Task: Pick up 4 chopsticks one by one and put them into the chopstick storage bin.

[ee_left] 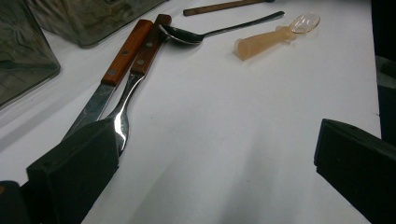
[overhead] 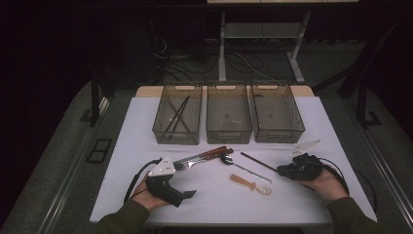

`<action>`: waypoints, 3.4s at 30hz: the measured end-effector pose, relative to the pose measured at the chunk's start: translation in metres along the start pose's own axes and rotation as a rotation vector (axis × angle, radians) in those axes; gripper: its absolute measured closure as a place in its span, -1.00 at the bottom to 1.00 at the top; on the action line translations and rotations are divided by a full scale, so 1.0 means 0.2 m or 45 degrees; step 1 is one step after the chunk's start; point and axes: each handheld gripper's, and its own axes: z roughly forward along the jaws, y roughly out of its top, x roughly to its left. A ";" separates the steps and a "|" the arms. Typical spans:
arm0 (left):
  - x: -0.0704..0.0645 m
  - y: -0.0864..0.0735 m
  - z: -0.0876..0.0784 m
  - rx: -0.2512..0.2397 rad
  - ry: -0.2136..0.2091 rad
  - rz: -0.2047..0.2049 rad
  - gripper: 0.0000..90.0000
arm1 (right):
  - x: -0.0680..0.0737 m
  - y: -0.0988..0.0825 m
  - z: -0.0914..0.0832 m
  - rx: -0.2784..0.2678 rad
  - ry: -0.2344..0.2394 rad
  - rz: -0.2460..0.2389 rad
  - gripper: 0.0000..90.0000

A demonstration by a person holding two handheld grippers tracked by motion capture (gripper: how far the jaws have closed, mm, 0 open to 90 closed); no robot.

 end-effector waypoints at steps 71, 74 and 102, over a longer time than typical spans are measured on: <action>0.01 0.00 0.01 -0.002 0.010 -0.025 -1.00 | 0.07 0.47 -0.08 -0.300 0.052 0.045 0.89; 0.00 0.00 0.01 -0.007 0.014 -0.029 -1.00 | 0.07 0.51 -0.06 -0.298 0.038 0.059 0.89; 0.00 0.00 0.01 -0.001 0.021 -0.024 -1.00 | 0.08 0.99 0.18 -0.240 -0.045 0.108 0.89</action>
